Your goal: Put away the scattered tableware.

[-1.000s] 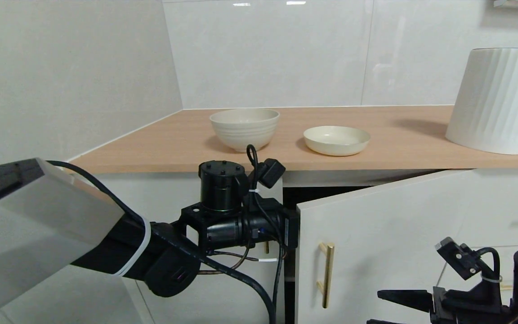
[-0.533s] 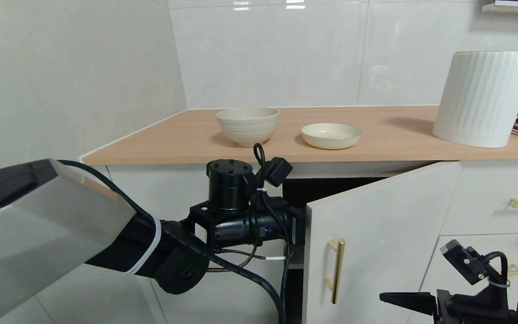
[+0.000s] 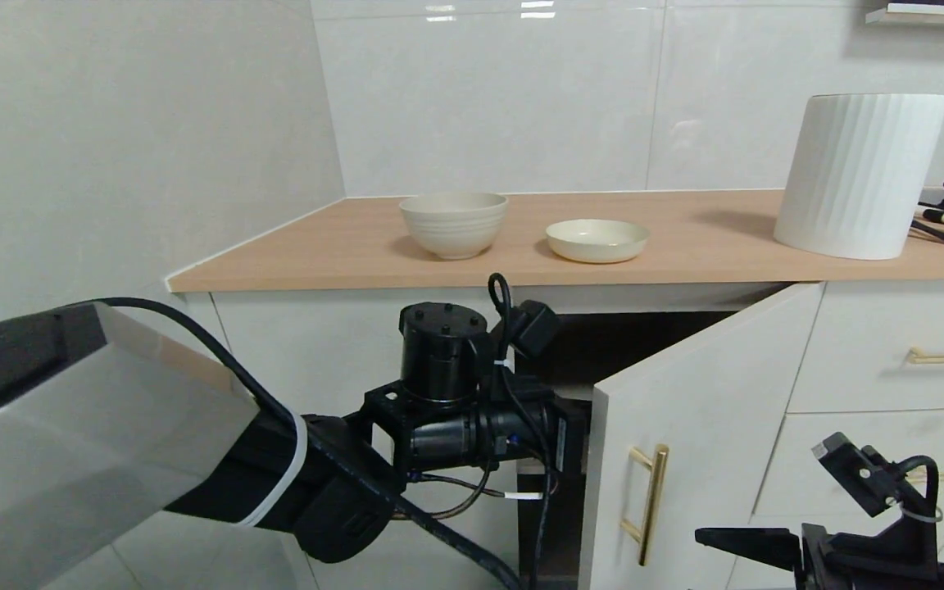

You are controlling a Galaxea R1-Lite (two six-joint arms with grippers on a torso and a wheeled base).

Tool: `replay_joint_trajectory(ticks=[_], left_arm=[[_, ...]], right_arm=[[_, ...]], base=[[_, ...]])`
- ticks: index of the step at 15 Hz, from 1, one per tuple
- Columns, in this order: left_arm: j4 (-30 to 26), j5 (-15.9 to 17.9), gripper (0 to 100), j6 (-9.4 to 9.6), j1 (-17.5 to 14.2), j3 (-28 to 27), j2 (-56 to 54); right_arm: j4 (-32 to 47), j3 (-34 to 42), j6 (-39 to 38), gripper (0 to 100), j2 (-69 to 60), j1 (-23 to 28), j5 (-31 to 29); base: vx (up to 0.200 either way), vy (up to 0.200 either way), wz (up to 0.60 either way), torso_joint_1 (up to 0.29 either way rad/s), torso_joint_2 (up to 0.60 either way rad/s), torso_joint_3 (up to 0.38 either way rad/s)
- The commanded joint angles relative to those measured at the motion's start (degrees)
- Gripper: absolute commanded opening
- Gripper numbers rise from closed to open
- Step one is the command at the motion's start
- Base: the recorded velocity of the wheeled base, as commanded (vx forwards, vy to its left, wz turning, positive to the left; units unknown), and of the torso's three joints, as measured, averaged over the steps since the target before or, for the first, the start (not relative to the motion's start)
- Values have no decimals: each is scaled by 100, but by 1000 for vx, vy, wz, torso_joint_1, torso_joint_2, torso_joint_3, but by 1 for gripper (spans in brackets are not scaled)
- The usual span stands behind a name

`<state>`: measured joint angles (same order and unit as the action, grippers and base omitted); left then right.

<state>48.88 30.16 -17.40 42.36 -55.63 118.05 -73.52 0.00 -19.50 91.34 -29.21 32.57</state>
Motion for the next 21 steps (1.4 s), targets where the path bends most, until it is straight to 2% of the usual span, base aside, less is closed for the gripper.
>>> replay_joint_trajectory(ticks=[1, 8, 11, 13, 16, 21], left_arm=[[33, -19, 0, -1, -61, -45, 42], [42, -19, 0, -1, -61, 25, 86], [42, -19, 0, -1, -70, 113, 192], [42, -72, 0, -1, -61, 25, 376], [-169, -133, 0, -89, -70, -273, 526], [-204, -133, 0, -89, -70, -300, 552]], right_arm=[[-4, 0, -1, 100, -3, -6, 3], [13, 0, -1, 100, -11, -23, 3], [277, 0, 8, 100, -90, -32, 12], [295, 0, 8, 100, -108, -32, 12], [295, 0, 8, 100, -108, -32, 12], [295, 0, 8, 100, -108, -32, 12]], base=[[0, 0, 0, 0, 0, 0], [0, 0, 0, 0, 0, 0], [0, 0, 0, 0, 0, 0], [0, 0, 0, 0, 0, 0], [-200, 0, 0, 9, 2, 4], [0, 0, 0, 0, 0, 0]])
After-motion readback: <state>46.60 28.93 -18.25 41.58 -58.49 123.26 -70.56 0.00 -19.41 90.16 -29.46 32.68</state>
